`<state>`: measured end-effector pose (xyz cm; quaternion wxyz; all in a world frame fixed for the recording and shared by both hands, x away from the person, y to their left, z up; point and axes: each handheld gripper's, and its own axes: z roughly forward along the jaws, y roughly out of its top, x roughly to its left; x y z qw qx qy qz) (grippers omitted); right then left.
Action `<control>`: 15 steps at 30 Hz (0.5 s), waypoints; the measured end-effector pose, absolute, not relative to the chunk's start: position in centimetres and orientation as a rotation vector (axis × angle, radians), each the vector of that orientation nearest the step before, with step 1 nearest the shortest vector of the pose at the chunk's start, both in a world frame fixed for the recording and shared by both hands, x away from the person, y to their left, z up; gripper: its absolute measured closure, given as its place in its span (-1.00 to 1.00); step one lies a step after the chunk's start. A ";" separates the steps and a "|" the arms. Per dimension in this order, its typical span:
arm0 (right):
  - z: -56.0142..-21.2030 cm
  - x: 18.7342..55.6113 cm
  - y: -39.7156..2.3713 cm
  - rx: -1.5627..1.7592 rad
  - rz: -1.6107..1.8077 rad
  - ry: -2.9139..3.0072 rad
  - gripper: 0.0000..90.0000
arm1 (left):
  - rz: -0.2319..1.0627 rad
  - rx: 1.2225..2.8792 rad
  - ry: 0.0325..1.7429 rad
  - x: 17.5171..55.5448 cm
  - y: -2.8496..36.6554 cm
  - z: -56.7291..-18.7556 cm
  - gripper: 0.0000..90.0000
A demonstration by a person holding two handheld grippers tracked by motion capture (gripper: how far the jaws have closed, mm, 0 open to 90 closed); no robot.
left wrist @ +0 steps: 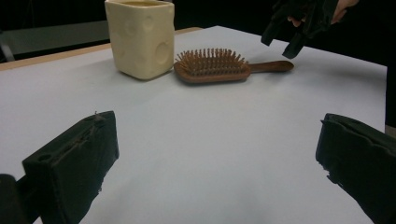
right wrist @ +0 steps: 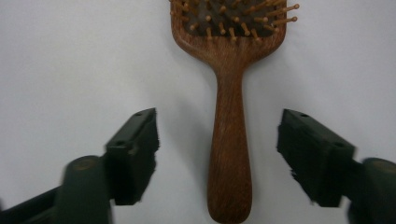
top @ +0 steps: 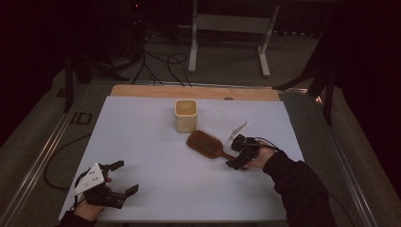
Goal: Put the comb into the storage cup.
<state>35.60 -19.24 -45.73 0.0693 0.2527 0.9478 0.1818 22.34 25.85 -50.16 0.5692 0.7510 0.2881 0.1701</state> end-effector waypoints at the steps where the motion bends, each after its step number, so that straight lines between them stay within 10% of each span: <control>1: -45.7 35.7 -19.1 0.764 0.546 2.856 -0.47 | 0.400 1.764 0.677 22.3 25.8 -50.2 -1.00; 6: -45.8 36.3 -18.5 0.757 0.527 2.890 -0.79 | 0.400 1.764 0.677 22.3 25.8 -50.2 -1.00; 15: -45.9 37.1 -17.3 0.745 0.513 2.950 -0.80 | 0.398 1.764 0.675 22.3 25.8 -50.2 -1.00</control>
